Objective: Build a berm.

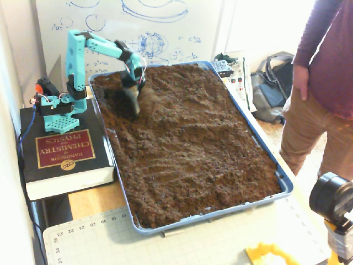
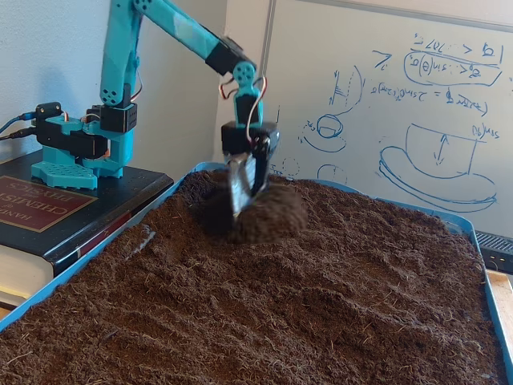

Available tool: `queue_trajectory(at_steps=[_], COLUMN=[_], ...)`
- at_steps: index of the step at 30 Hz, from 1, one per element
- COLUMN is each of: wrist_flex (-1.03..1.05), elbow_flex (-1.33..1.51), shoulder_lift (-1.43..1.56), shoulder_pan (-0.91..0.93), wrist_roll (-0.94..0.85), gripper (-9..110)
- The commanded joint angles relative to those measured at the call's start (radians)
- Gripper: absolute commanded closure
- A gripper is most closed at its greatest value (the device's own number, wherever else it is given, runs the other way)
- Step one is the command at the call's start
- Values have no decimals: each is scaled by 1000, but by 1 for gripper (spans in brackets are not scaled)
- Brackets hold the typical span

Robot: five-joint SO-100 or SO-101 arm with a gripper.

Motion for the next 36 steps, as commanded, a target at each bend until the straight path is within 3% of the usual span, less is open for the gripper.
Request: queue_trajectory(at_steps=[1,13,17,26,32,36], wrist_flex=[32,411,408,-41,-420,-552], elbow_flex=[-61,325,446,591,543,431], shoulder_lift=[229,723,735,394,-17,-198], shoulder_pan=[49,95,167,459,476,474], wrist_roll=[-2,-15,-129,-554,-583,-578], gripper=[101,101,101,101,101,101])
